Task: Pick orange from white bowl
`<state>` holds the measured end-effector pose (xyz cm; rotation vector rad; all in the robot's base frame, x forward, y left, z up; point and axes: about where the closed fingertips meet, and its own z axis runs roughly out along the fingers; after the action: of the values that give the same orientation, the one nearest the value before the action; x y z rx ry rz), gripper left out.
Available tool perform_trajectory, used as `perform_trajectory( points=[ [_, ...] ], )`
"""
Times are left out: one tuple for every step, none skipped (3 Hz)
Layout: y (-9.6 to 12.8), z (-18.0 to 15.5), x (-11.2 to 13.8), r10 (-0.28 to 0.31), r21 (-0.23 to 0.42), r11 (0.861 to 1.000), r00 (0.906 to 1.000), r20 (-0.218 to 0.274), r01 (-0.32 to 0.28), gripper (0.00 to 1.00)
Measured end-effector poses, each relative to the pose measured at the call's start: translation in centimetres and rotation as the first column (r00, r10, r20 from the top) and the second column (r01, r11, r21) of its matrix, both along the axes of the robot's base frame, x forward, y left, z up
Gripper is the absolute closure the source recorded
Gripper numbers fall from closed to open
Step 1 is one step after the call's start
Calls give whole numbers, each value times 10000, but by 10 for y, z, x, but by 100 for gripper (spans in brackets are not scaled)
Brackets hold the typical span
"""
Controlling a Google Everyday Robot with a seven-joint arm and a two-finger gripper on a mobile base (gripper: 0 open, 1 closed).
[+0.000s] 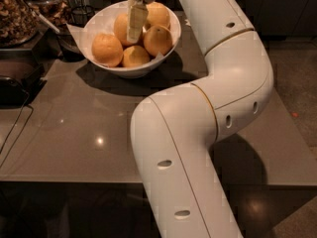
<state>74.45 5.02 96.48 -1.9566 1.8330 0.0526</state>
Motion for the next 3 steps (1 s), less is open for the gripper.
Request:
perform_trajectory(
  points=[
    [4,-7,0,60,-45,10000,9999,-139,-61,28],
    [5,-12,1,87,-142,9999,9997,-241,-90,28],
    [8,-16,1,150,-246,9996,9994,-314,-158,28]
  ],
)
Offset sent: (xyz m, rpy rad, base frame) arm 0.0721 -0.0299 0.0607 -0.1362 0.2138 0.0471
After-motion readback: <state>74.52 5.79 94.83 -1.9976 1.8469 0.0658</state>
